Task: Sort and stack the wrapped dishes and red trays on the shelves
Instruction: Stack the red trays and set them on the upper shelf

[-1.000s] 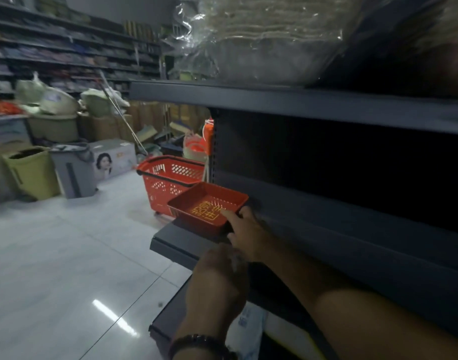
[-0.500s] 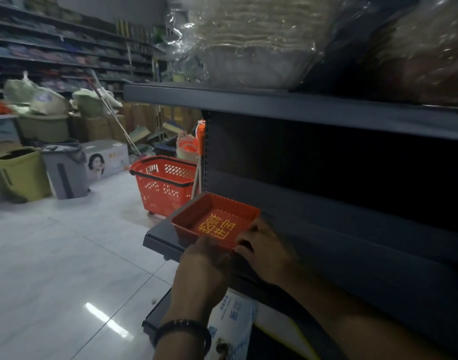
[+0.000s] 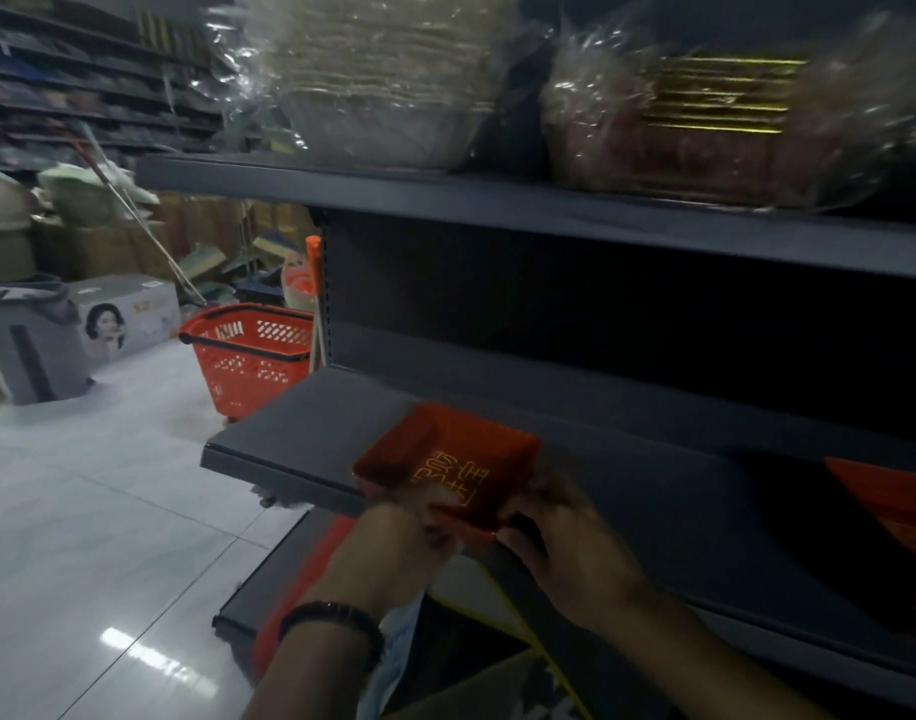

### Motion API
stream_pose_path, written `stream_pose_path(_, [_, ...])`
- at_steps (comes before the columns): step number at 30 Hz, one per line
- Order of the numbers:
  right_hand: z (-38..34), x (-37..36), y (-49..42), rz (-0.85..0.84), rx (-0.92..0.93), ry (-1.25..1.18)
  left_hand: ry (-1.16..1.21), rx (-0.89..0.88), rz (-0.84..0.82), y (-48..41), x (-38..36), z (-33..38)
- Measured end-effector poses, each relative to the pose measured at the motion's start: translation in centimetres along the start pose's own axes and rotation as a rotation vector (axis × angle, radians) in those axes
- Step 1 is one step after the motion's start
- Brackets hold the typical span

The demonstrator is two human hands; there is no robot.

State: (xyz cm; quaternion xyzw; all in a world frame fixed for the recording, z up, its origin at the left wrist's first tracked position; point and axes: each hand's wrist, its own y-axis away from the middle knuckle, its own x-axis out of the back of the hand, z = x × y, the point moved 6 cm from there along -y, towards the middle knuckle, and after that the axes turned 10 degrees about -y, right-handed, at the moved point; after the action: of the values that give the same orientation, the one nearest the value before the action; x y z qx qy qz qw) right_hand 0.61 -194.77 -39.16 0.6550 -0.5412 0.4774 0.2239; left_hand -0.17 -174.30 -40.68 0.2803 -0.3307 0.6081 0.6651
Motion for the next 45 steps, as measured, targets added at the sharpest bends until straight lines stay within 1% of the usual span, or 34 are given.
stream_pose_path(2, [0.9, 1.1, 1.6, 0.030, -0.049, 0.015, -0.016, 0.007, -0.066, -0.1, -1.7, 1.3])
stream_pose_path(4, [1.6, 1.9, 2.9, 0.051, -0.082, 0.040, -0.081, -0.001, -0.038, 0.1, -2.6, 2.7])
stream_pose_path(5, [1.9, 2.2, 3.4, 0.062, -0.095, 0.053, -0.058, -0.008, -0.030, 0.0, -3.0, 3.4])
stream_pose_path(7, [2.4, 2.7, 4.3, 0.094, -0.108, 0.071, -0.002, -0.047, -0.072, 0.5, -4.0, 5.4])
stream_pose_path(8, [2.7, 2.9, 4.6, 0.111, -0.105, 0.063, -0.034, -0.069, -0.090, 0.7, -4.4, 6.5])
stream_pose_path(9, [3.0, 3.1, 4.9, 0.125, -0.100, 0.044, -0.042, -0.070, -0.098, 0.6, -4.8, 7.1])
stream_pose_path(10, [3.5, 3.3, 5.2, 0.132, -0.098, 0.022, -0.005, -0.030, -0.123, 0.5, -5.3, 7.3])
stream_pose_path(12, [5.1, 3.9, 5.8, 0.138, -0.115, 0.016, -0.001, -0.023, -0.104, 0.3, -5.6, 7.6])
stream_pose_path(14, [7.3, 4.8, 6.4, 0.157, -0.174, 0.057, -0.009, -0.009, -0.082, 0.0, -5.6, 7.8])
stream_pose_path(15, [8.5, 5.5, 6.7, 0.171, -0.220, 0.079, -0.020, -0.031, -0.065, -0.3, -5.5, 7.6])
stream_pose_path(17, [10.8, 6.7, 7.6, 0.195, -0.312, 0.126, -0.020, -0.043, -0.068, -0.6, -5.4, 7.1])
stream_pose_path(19, [12.5, 7.6, 8.6, 0.233, -0.350, 0.129, -0.037, -0.049, -0.078, -0.8, -5.3, 6.5])
stream_pose_path(23, [12.9, 7.9, 10.1, 0.324, -0.246, 0.020, -0.036, -0.094, -0.052, -1.1, -5.0, 6.0])
stream_pose_path(27, [11.9, 7.7, 10.2, 0.320, -0.165, -0.025, 0.006, -0.086, 0.031, -0.8, -4.8, 5.9])
stream_pose_path(30, [11.5, 7.5, 10.5, 0.325, -0.161, -0.096, 0.015, -0.070, 0.091, -0.1, -4.8, 6.5])
stream_pose_path(33, [11.4, 7.8, 11.1, 0.363, -0.159, -0.211, 0.013, -0.095, 0.153, 0.8, -4.3, 7.7])
stream_pose_path(39, [10.8, 11.9, 13.4, 0.539, -0.152, -0.435, -0.018, -0.184, 0.349, 3.3, -3.0, 12.7])
stream_pose_path(43, [11.4, 15.2, 15.6, 0.614, -0.154, -0.533, 0.106, -0.193, 0.375, 4.5, -3.8, 16.6])
stream_pose_path(45, [11.9, 17.2, 17.0, 0.678, -0.127, -0.542, 0.144, -0.209, 0.391, 5.0, -4.5, 18.8])
